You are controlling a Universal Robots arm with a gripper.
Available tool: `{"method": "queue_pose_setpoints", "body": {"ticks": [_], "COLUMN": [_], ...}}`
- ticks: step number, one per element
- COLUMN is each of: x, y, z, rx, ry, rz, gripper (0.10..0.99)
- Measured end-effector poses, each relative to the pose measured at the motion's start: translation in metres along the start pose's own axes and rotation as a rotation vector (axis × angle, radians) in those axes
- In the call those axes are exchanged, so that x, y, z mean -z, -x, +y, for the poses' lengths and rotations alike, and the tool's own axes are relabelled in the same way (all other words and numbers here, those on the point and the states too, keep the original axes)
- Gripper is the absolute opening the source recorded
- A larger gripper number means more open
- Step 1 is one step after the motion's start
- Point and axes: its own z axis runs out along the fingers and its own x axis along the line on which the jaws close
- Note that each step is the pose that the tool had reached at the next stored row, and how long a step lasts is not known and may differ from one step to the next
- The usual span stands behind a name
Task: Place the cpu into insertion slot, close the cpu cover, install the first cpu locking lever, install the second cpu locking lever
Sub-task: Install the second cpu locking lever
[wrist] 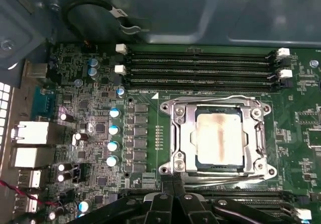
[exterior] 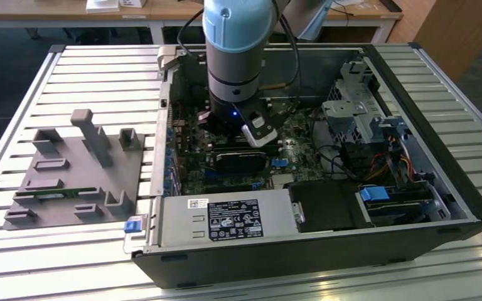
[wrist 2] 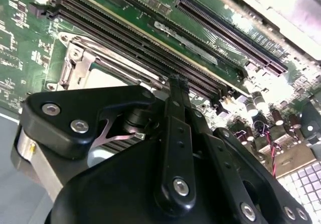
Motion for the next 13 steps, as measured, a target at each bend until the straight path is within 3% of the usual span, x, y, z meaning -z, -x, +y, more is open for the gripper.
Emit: {"method": "queue_pose_setpoints", "body": {"ticks": [9, 13], "x": [-0.004, -0.0049], "y": [-0.0007, -0.0014], "z": [-0.0009, -0.0011], "rx": [0.0, 0.0], "ry": [0.03, 0.036], "rz": [-0.0012, -0.0012], "gripper": [0.106, 0.106]}}
